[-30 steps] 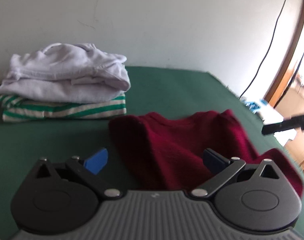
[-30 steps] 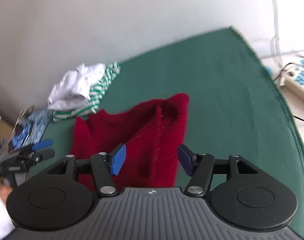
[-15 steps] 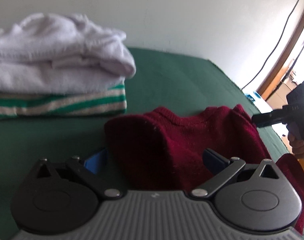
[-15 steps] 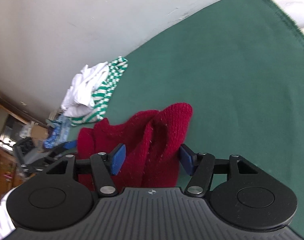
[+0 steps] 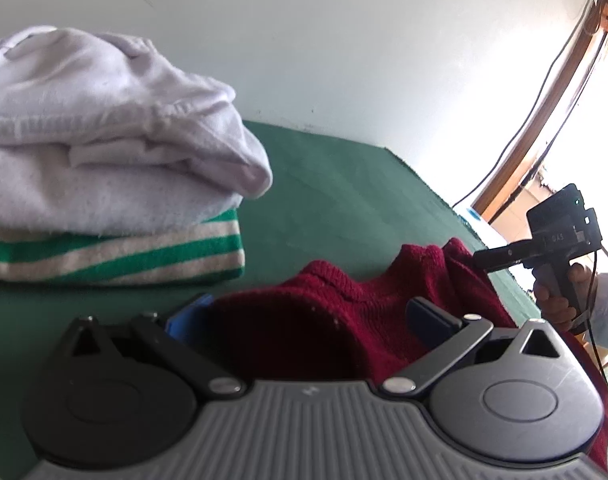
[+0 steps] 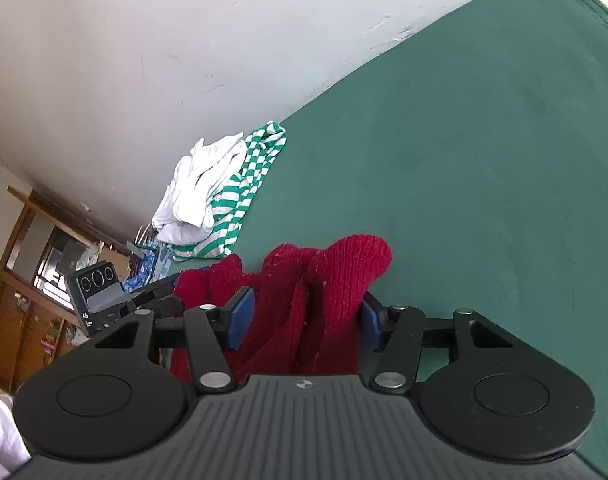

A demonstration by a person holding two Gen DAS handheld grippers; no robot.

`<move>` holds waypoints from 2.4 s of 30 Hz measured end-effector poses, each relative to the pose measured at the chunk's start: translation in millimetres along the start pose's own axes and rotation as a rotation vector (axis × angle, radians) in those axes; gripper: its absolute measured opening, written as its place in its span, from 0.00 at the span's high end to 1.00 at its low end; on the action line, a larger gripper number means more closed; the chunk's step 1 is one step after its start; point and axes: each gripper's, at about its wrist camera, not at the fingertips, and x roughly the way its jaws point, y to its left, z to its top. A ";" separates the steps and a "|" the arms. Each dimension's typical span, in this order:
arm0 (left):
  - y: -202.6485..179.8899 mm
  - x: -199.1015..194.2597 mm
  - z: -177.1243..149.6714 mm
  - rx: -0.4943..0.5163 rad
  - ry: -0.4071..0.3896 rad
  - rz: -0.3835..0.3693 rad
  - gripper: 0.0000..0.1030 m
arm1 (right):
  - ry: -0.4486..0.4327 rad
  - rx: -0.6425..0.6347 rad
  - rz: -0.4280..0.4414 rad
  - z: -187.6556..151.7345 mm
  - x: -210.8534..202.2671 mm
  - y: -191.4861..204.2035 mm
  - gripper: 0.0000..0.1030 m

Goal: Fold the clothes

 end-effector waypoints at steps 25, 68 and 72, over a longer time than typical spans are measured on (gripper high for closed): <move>-8.5 -11.7 -4.6 -0.012 -0.016 0.014 0.19 | -0.056 -0.076 -0.015 -4.9 1.9 -15.0 0.92; 6.6 -6.5 -8.2 -0.224 -0.083 0.037 0.60 | -0.058 -0.075 -0.008 -6.8 3.4 -10.7 0.83; 5.8 -2.0 -7.4 -0.236 -0.084 0.026 0.58 | -0.051 -0.074 -0.002 -6.1 3.3 -10.2 0.83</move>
